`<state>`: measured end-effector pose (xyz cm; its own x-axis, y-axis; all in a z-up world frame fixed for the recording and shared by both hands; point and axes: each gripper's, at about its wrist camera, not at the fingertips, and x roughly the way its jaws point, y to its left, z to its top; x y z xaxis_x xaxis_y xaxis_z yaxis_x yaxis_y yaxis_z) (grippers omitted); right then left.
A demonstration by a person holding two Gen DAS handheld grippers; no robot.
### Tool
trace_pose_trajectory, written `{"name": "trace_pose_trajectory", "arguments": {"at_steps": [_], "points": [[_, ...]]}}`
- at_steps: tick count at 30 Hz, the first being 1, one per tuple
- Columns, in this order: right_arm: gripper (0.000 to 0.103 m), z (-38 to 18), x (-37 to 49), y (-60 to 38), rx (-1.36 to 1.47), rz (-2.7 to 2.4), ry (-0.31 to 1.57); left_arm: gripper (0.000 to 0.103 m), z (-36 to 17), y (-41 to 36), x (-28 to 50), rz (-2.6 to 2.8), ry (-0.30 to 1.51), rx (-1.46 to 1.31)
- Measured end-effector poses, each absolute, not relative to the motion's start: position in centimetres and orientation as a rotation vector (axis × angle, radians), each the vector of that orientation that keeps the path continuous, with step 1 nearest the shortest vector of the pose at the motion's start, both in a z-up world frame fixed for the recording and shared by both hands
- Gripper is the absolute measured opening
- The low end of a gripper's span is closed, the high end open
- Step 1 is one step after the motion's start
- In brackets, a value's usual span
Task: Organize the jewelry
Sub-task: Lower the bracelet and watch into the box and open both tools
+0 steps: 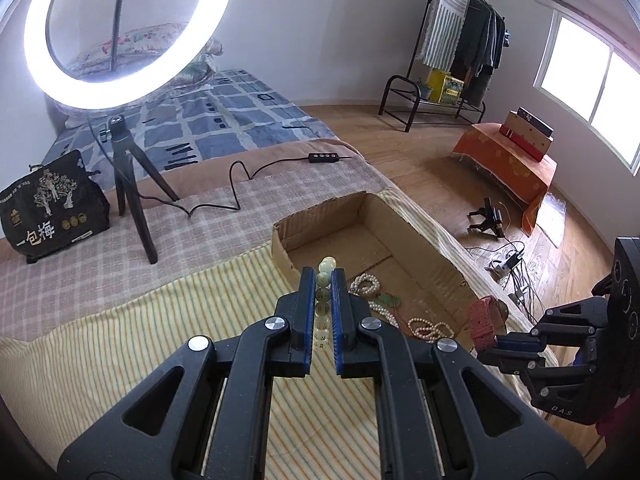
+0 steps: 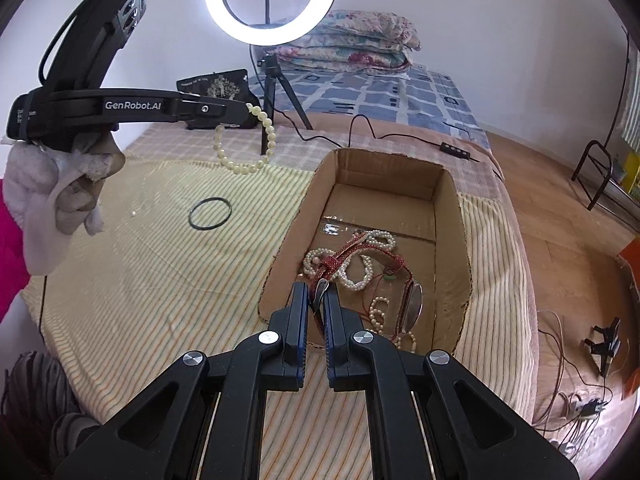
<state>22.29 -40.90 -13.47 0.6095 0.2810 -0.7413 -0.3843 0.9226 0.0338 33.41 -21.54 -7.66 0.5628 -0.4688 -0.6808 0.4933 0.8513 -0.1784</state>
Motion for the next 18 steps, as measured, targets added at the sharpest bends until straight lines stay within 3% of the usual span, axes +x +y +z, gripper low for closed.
{"name": "trace_pose_trajectory", "arguments": {"at_steps": [18], "points": [[0.006,-15.5,24.8,-43.6,-0.105,0.362,0.854,0.005,-10.4,-27.6,37.9,-0.552,0.811,0.052]]}}
